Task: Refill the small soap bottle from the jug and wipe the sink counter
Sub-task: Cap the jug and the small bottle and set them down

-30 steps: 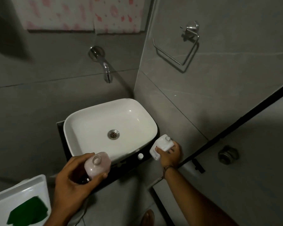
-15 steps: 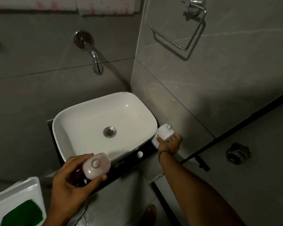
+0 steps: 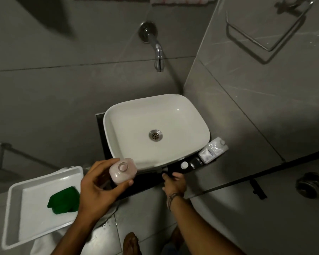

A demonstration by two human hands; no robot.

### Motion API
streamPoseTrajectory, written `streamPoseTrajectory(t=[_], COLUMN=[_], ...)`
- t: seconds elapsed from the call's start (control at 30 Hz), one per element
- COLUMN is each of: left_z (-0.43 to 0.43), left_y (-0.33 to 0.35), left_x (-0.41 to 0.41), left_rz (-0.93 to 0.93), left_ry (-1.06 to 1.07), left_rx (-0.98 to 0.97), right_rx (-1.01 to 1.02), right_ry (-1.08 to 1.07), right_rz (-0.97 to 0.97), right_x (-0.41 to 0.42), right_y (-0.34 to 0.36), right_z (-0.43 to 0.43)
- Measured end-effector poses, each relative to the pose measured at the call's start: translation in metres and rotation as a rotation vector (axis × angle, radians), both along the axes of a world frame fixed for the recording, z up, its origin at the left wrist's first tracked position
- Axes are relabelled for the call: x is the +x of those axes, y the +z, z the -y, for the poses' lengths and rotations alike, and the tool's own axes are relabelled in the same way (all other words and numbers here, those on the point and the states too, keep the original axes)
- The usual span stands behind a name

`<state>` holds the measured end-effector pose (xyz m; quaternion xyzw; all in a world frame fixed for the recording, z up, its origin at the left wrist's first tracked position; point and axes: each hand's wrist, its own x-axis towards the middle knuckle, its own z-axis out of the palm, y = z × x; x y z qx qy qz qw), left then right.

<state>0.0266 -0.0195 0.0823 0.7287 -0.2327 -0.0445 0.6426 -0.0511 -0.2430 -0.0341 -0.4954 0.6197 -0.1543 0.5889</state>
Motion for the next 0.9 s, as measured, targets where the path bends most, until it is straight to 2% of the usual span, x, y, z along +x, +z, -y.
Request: streamPoseTrajectory(t=[0.07,0.37,0.5,0.67,0.77,0.9], left_z=[-0.007,-0.028,-0.035,-0.037,-0.039,-0.039], left_y=[-0.002,-0.01,-0.016,-0.017,-0.016,-0.012], left_x=[-0.001,-0.014,-0.02,-0.023,-0.025,-0.024], left_rz=[0.011,0.002,-0.007,-0.022,-0.035,-0.035], left_ry=[0.015,0.076,0.092,0.103,0.114,0.129], left_rx=[0.01,0.02,0.024,0.014,0.001,0.003], right_rx=[0.042,0.25,0.183,0.336,0.269,0.134], right_ry=[0.011,-0.212,-0.051,-0.139,-0.098,-0.037], right_rz=[0.013,0.033,-0.1,0.064,0.04,0.258], right_x=[0.014,0.039,0.035,0.021,0.003,-0.018], right_y=[-0.004,-0.008,-0.012,0.001,0.018,0.077], right_z=[-0.015,-0.013,-0.016,-0.016,-0.014,-0.02])
